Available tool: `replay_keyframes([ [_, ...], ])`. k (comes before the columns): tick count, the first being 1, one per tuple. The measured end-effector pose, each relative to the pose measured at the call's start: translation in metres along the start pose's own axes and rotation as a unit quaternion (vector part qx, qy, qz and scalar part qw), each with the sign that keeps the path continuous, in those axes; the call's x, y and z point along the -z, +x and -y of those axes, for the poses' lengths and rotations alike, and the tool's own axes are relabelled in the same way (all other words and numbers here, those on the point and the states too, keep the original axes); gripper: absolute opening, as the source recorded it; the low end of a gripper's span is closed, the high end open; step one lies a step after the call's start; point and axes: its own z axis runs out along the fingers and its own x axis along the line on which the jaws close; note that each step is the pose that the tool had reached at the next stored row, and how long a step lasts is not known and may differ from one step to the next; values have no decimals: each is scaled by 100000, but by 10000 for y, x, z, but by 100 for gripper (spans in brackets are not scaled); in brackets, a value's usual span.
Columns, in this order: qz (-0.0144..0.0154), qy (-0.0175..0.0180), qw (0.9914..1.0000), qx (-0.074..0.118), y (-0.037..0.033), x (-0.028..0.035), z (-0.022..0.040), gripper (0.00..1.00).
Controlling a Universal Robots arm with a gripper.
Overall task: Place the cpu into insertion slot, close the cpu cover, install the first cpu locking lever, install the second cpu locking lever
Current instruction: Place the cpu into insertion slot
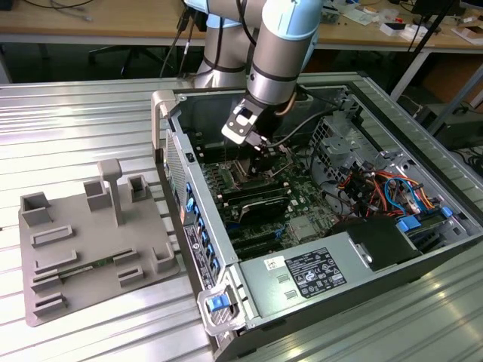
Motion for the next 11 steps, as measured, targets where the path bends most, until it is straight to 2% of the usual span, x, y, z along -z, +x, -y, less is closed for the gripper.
replay_keyframes([
  [2,-182,-15,100000,-7,3,-26,-3,55],
  [11,-192,9,99998,-545,6,-110,-20,55],
])
